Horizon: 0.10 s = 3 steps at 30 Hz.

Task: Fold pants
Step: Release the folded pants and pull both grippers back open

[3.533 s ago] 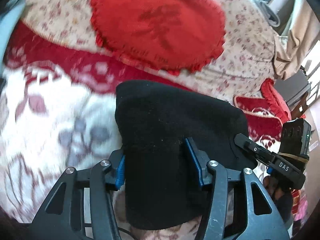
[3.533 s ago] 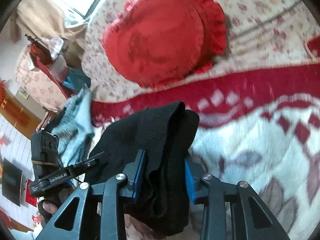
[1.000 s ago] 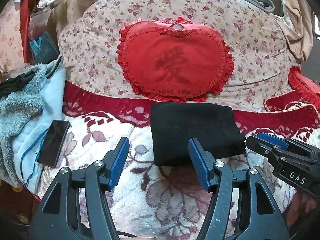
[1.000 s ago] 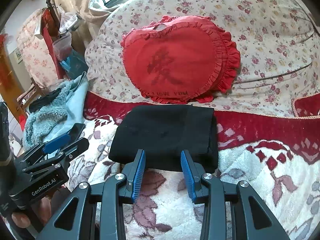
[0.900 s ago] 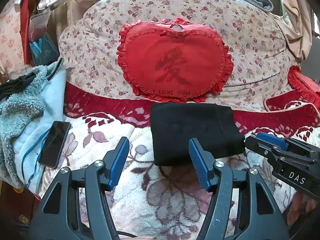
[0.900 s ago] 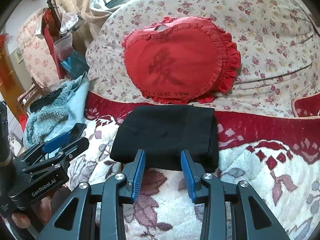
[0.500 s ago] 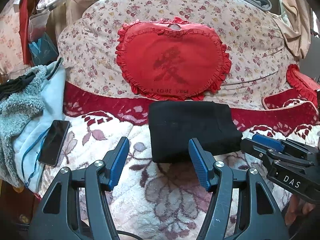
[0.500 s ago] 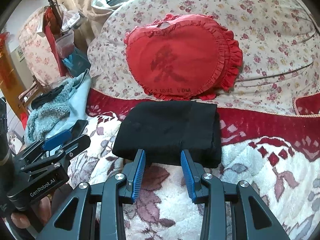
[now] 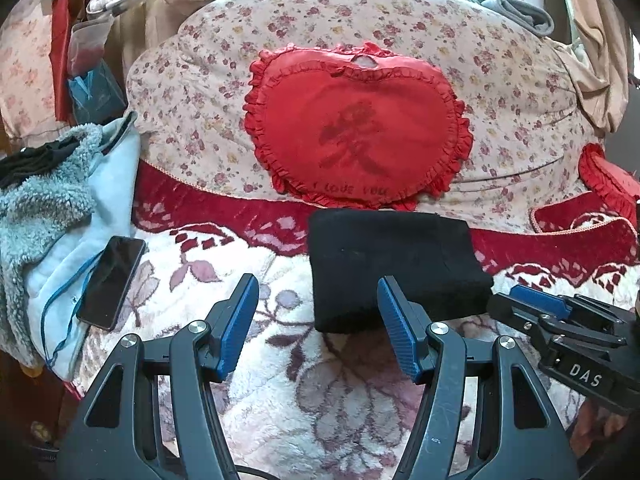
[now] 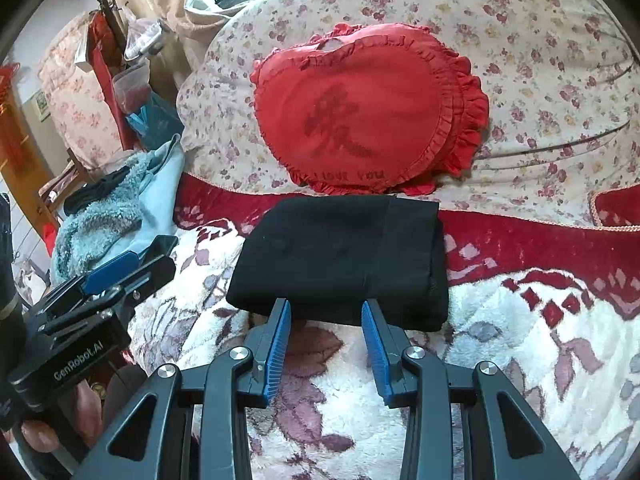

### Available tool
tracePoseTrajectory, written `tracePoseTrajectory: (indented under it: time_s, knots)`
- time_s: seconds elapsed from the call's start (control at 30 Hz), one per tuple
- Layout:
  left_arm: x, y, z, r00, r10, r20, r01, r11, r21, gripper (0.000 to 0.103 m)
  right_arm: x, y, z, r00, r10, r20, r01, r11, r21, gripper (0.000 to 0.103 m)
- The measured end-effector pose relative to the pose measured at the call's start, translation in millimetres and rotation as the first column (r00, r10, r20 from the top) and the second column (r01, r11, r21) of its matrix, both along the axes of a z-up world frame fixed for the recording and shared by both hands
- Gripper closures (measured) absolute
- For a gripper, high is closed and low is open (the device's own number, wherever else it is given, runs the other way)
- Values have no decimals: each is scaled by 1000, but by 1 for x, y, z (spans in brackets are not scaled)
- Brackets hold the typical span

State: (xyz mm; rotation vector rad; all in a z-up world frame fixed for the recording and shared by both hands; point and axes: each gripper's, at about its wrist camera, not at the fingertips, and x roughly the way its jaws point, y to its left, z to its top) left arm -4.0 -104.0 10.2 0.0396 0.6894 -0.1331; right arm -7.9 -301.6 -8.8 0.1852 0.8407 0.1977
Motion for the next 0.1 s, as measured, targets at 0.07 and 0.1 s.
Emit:
tracePoseTrajectory:
  time_s: [0.07,0.1]
  knots:
    - [3,2,-2,1000,-2,-3,2,1000,4,41,3,-4,-2,1000,-7,-3,7,1000,-1,68]
    - [4,3,-4,1000,-5,-9,5,1000,4,41,3,-6,-3,1000,-9,-3,9,1000,-3,68]
